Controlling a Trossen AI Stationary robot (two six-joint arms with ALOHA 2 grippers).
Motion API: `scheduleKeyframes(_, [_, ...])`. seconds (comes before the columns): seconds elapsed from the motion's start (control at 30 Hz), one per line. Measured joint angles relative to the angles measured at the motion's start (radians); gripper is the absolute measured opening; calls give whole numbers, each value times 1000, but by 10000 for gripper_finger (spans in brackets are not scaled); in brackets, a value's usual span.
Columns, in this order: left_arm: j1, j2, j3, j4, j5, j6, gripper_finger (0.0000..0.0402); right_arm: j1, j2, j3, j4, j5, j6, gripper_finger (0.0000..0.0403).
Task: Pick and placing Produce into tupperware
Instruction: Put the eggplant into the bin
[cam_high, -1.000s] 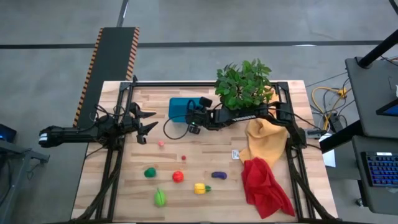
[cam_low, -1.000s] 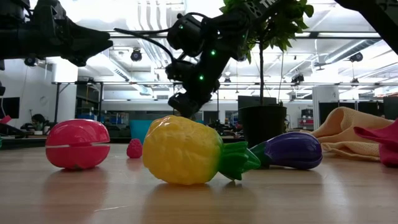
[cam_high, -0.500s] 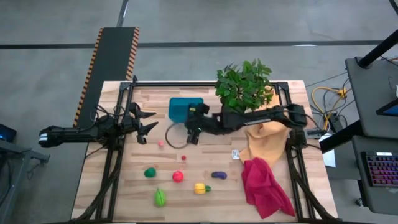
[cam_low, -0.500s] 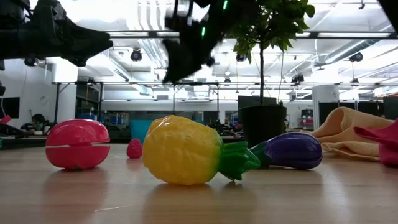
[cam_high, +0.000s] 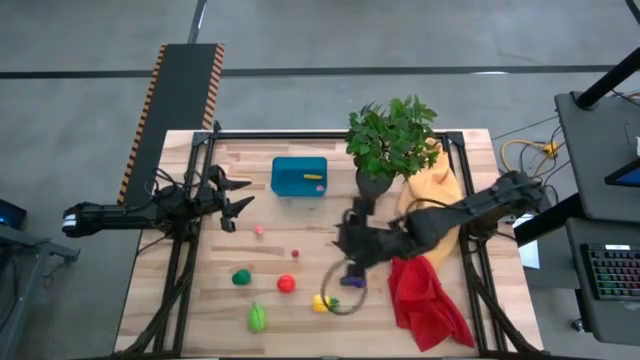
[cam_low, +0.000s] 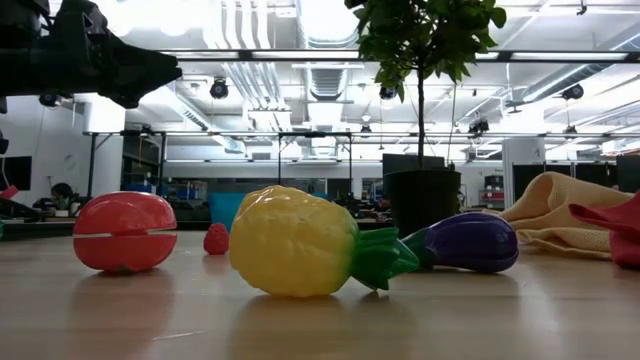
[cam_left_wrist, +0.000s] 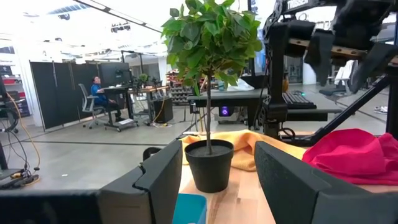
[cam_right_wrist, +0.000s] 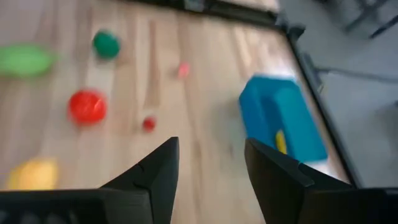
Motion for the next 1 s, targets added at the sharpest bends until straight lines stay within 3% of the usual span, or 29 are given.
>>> scheduleKeyframes(0.23, [0, 2, 0, 0, 0, 0, 187, 71, -25, -1, -180, -47, 197, 194])
scheduleKeyframes(0.63, [0, 2, 0, 0, 0, 0, 187, 71, 119, -45, -229, -218, 353, 323])
scheduleKeyframes(1.0, [0, 1, 0, -1, 0, -2, 187, 74, 309, -48, -196, -403, 396, 327])
